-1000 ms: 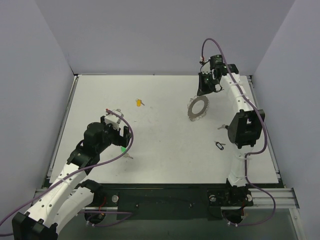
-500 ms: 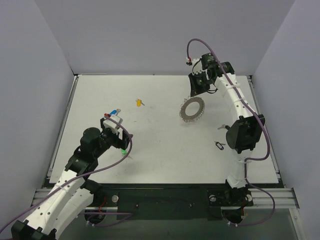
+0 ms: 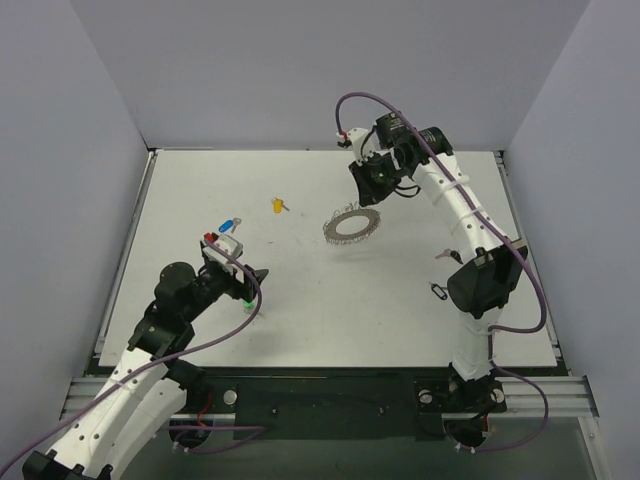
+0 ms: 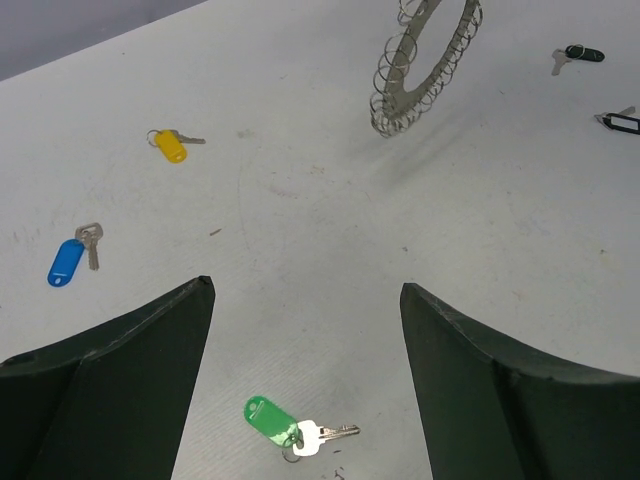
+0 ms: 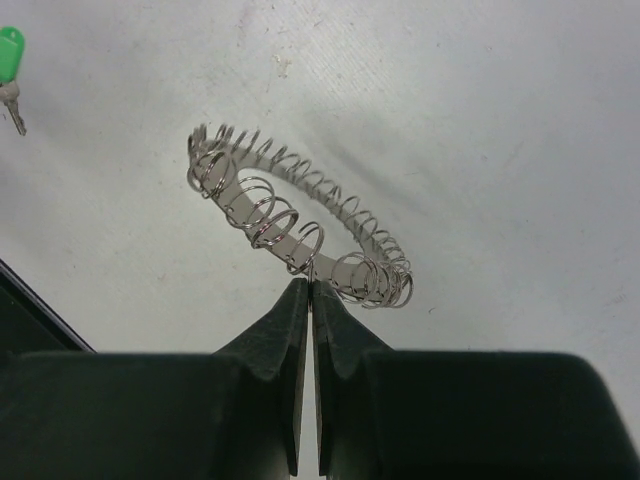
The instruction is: Put the keys on the keyring
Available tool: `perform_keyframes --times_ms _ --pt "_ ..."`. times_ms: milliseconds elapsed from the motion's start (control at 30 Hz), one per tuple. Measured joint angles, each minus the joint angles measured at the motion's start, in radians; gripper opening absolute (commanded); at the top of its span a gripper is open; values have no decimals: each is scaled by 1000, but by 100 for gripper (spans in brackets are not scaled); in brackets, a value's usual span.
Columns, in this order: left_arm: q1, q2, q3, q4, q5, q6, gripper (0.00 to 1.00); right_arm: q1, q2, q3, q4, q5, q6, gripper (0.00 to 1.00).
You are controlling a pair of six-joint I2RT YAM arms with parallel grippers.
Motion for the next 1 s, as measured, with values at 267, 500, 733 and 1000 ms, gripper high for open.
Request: perform_keyframes --times_ms 267,500,733,1000 --pt "1 -20 -26 53 47 7 86 31 -7 0 -45 -37 -61 0" --pt "5 -12 -52 130 107 -30 85 43 -7 -1 -66 -55 -102 0" --pt "5 72 -58 255 125 -195 84 53 -18 -12 -75 -76 -127 0" --pt "6 196 -69 405 116 -384 84 56 -23 -16 -97 -94 -151 0"
